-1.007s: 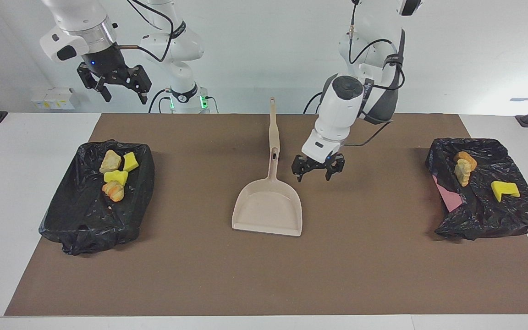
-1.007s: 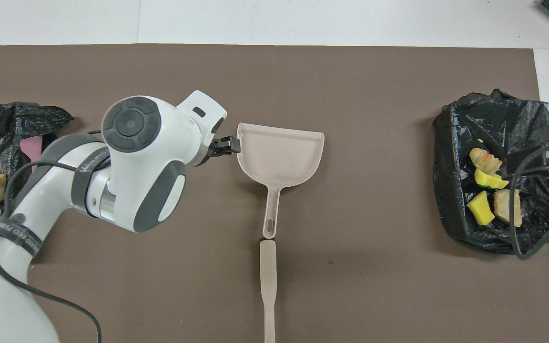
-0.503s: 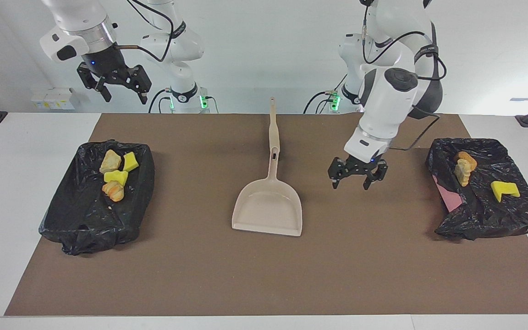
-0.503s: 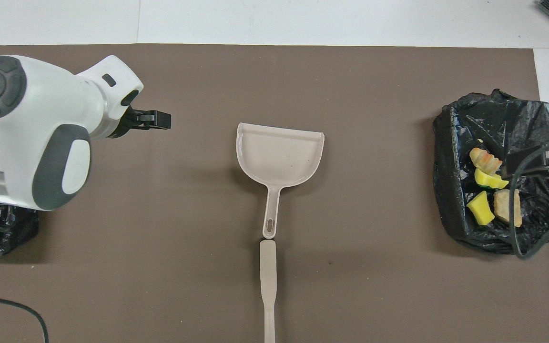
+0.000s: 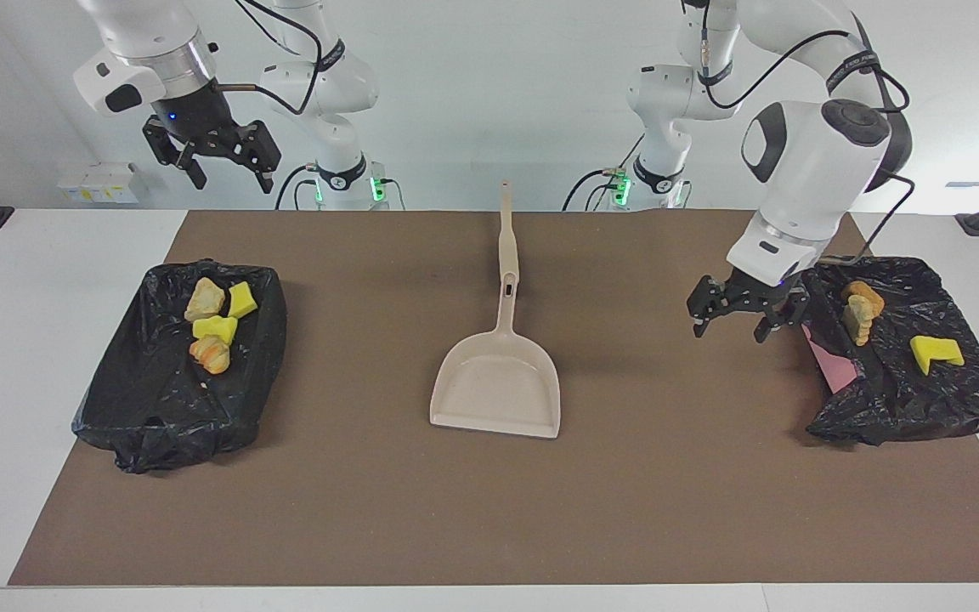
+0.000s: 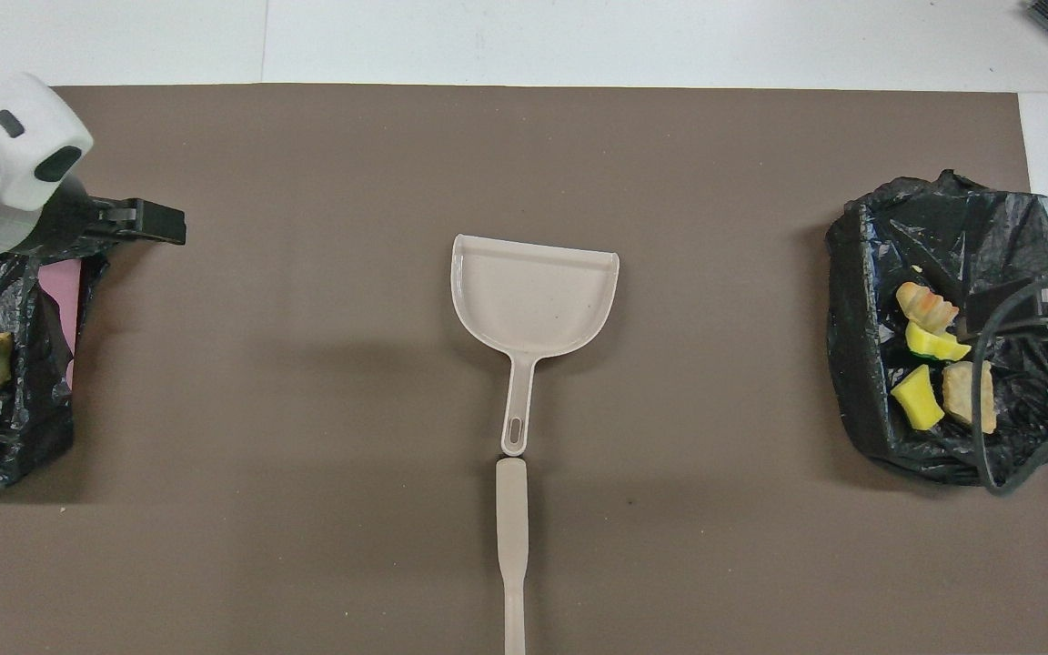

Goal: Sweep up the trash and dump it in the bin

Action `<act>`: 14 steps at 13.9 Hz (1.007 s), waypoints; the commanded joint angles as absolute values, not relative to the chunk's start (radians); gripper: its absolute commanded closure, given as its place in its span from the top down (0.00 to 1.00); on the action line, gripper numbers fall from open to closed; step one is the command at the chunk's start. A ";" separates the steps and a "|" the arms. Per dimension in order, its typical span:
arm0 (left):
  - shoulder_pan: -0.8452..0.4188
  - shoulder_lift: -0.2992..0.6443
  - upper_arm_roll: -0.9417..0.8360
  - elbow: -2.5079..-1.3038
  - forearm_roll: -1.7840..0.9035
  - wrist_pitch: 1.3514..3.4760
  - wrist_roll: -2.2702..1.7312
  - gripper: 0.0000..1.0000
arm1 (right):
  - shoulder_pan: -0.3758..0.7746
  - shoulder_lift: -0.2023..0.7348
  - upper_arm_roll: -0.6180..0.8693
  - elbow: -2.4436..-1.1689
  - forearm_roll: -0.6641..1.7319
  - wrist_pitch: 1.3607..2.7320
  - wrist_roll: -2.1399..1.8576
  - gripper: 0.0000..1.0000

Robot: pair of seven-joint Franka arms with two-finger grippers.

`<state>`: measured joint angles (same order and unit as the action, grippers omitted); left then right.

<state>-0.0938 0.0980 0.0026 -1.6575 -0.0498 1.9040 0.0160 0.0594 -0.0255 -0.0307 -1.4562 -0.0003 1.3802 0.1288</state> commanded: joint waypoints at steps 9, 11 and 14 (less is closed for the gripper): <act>-0.031 -0.067 0.026 -1.658 -0.020 1.628 0.063 1.00 | 0.058 -0.046 -0.026 -1.482 -0.020 1.390 0.130 1.00; -0.031 -0.086 0.026 -1.657 -0.020 1.571 0.055 1.00 | 0.058 -0.046 -0.026 -1.482 -0.020 1.390 0.129 1.00; -0.031 -0.095 0.029 -1.635 -0.021 1.494 0.054 1.00 | 0.058 -0.046 -0.026 -1.482 -0.020 1.390 0.127 1.00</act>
<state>-0.0340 -0.0852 0.0286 -1.6530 -0.0363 1.5485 0.0600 0.0594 -0.0255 -0.0307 -1.4563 -0.0003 1.3802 0.1288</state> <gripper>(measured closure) 0.000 0.000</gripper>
